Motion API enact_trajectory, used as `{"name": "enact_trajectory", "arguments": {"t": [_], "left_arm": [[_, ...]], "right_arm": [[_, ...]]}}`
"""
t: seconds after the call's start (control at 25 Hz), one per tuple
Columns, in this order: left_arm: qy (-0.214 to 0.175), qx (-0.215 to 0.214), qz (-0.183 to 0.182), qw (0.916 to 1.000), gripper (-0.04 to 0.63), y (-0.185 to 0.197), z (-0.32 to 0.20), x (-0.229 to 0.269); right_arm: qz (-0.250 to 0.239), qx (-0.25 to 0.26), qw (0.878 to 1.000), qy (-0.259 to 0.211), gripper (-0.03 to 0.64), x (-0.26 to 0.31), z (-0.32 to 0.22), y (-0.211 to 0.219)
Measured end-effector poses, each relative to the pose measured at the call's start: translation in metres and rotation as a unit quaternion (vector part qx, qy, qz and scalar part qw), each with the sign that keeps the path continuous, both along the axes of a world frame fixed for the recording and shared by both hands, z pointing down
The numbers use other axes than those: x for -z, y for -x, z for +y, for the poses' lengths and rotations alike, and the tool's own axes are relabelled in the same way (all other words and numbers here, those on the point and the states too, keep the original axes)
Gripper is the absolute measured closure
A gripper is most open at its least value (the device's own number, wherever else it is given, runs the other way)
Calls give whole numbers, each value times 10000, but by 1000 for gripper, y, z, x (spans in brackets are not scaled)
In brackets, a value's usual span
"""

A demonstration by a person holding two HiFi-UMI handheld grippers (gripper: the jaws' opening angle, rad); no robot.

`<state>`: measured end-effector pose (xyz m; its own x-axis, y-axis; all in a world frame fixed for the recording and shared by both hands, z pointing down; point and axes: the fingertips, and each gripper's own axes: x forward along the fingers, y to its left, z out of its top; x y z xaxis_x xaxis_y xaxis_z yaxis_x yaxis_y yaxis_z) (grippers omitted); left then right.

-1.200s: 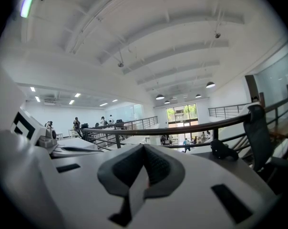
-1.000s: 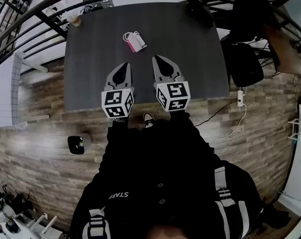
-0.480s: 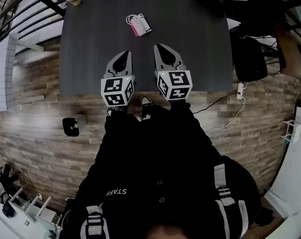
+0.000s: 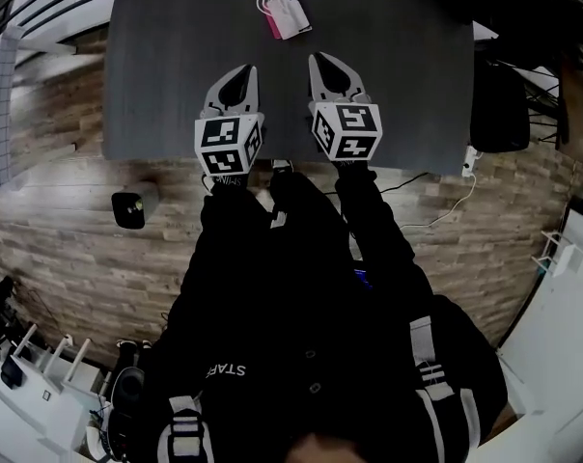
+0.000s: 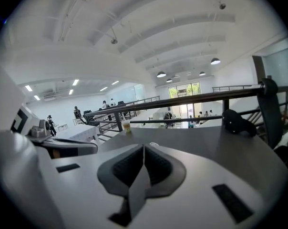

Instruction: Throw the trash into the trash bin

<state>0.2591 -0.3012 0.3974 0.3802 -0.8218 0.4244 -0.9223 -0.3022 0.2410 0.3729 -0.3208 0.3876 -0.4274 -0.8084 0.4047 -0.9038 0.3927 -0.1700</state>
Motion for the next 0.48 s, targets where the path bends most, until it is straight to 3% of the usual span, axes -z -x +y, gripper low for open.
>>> {"name": "enact_trajectory", "arguments": {"t": [0.48], "left_arm": [[317, 8, -119, 9994, 595, 7, -40, -83]], "right_arm": [[134, 126, 9990, 411, 600, -97, -52, 16]]}}
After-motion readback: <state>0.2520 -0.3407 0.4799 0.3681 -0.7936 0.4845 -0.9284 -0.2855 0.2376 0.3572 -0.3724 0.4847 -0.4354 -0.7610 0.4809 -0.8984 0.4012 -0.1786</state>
